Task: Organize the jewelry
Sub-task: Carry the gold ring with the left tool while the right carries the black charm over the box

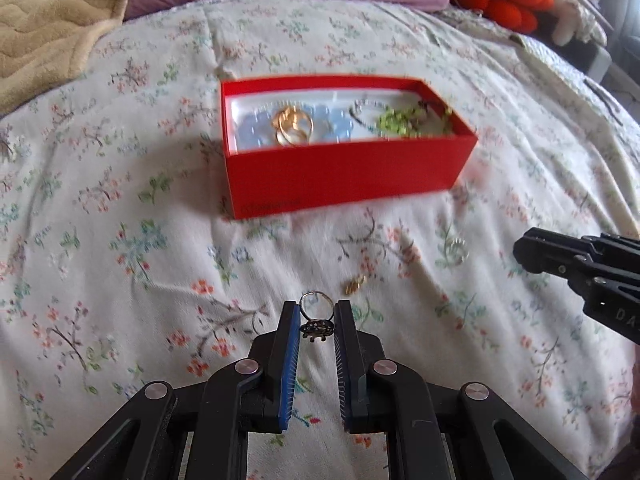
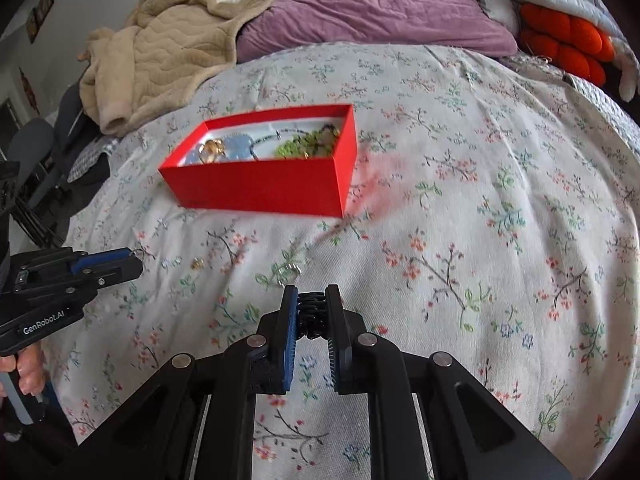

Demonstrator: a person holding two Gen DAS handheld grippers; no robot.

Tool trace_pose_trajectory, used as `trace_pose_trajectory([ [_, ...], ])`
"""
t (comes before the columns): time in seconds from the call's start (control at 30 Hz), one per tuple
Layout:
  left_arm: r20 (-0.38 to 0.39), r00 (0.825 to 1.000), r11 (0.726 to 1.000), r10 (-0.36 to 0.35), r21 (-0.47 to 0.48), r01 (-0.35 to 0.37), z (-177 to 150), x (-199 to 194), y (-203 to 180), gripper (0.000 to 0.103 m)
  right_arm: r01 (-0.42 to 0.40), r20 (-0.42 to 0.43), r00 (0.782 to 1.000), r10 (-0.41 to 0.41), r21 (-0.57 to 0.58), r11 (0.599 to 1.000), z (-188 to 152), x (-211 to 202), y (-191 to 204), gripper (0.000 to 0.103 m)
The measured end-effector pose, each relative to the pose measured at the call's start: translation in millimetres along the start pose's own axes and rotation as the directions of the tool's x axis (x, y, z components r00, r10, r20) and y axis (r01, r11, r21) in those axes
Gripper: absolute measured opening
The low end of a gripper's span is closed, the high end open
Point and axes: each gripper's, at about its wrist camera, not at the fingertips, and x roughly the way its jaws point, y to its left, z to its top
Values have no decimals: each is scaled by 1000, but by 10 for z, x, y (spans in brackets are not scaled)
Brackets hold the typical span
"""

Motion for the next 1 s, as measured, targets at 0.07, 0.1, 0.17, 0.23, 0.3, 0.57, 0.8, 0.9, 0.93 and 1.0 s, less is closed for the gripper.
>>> trace_pose_trajectory([
  [0.07,13,1000,1000,-7,-7,7,56,-50,28,11,-5,7,1000,5,-5,1000,72,-21,33,14],
  [0.1,19,1000,1000,-9,-9,9,79,-70,39,11,-7,9,1000,7,-7,1000,100,-29,47,14],
  [0.17,32,999,1000,-7,-11,7,145,-110,75,11,-15,17,1000,16,-13,1000,188,-54,88,14],
  [0.23,47,999,1000,-6,-23,7,226,-142,118,11,-19,23,1000,20,-24,1000,275,-66,128,14],
  [0.3,59,998,999,-7,-34,9,301,-165,159,11,-16,30,999,17,-39,999,361,-70,178,14],
  [0.57,109,994,992,-7,-125,21,615,-209,366,11,-43,39,998,44,-35,998,735,11,286,14],
  [0.8,122,992,980,-43,-188,66,763,-169,456,11,-59,18,998,59,-22,998,961,144,297,14],
  [0.9,128,990,976,-58,-199,83,812,-139,498,11,-45,7,999,45,-26,999,1034,190,265,14],
  [0.93,128,990,976,-63,-200,88,827,-130,502,11,-44,3,999,44,-23,999,1065,202,247,14],
  [1.0,128,989,973,-77,-207,103,872,-84,514,11,-49,-1,999,49,-7,999,1128,215,203,14],
])
